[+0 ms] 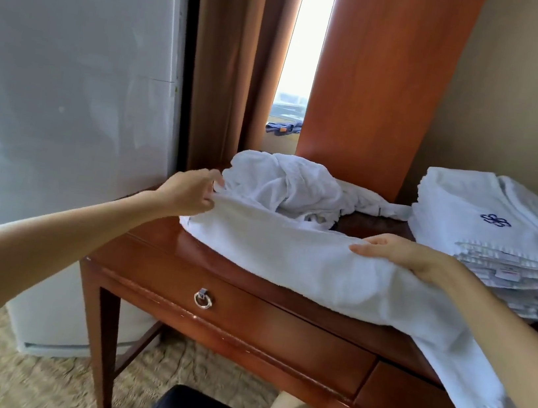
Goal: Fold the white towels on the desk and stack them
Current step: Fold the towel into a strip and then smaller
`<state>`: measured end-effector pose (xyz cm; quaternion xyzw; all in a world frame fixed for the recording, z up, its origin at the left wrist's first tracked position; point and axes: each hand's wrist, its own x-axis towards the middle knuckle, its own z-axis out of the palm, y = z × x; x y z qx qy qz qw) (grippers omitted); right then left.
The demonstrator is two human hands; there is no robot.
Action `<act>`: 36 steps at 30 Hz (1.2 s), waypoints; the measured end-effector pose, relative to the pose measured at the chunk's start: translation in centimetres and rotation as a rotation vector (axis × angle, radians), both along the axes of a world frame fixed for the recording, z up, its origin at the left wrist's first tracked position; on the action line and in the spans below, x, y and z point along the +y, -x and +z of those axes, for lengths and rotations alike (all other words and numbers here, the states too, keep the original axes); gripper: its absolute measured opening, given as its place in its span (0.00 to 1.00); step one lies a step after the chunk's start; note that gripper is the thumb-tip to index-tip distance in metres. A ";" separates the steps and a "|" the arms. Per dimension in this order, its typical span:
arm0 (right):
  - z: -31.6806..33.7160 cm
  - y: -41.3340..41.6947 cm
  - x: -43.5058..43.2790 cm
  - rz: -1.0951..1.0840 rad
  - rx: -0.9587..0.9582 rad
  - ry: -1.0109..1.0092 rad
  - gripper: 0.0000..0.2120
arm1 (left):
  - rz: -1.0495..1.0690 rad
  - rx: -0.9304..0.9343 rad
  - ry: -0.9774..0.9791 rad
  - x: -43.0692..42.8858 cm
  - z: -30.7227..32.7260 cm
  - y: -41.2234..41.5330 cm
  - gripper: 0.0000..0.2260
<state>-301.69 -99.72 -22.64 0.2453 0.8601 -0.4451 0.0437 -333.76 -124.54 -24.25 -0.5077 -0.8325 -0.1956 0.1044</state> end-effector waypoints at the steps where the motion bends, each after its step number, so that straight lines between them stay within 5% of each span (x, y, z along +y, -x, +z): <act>1: -0.6 0.2 0.3 -0.063 0.021 -0.024 0.16 | 0.075 -0.055 -0.047 1.0 0.0 -0.3 0.23; 4: -3.2 1.0 1.6 -0.179 -0.021 -0.205 0.14 | 0.254 -0.247 0.027 3.7 -1.6 -1.4 0.34; 6: -4.6 1.2 2.5 -0.196 -0.095 -0.282 0.11 | 0.304 -0.288 0.158 4.6 -3.1 -1.7 0.32; 9: -5.5 1.1 3.1 -0.178 -0.165 -0.256 0.13 | 0.333 -0.172 0.188 4.8 -4.2 -1.5 0.13; 15: -6.0 0.1 3.1 -0.077 -0.241 -0.162 0.12 | 0.125 0.174 0.002 4.3 -4.4 -2.7 0.22; 20: -5.9 -0.8 2.5 -0.056 -0.185 -0.155 0.14 | 0.264 0.110 0.306 4.6 -4.9 -2.6 0.27; 23: -5.2 -1.5 1.9 -0.051 -0.096 -0.058 0.15 | 0.315 0.086 0.372 4.3 -5.1 -1.6 0.19; 27: -4.2 -2.3 2.1 -0.027 0.046 0.014 0.11 | 0.212 0.234 0.188 3.3 -5.2 -0.5 0.10; 29: -3.5 -2.9 2.4 -0.020 0.042 0.171 0.17 | 0.154 0.097 -0.050 3.0 -4.8 -0.1 0.08; 32: -2.3 -3.6 2.1 0.059 -0.072 0.263 0.19 | -0.015 -0.566 -0.375 2.7 -3.0 0.0 0.08; 34: -1.9 -3.8 1.9 0.092 -0.134 0.284 0.15 | -0.052 -0.838 -0.328 2.7 -1.9 0.2 0.08; 36: -1.9 -3.8 1.7 0.106 -0.167 0.256 0.13 | 0.005 -0.763 -0.100 2.8 -2.0 0.6 0.08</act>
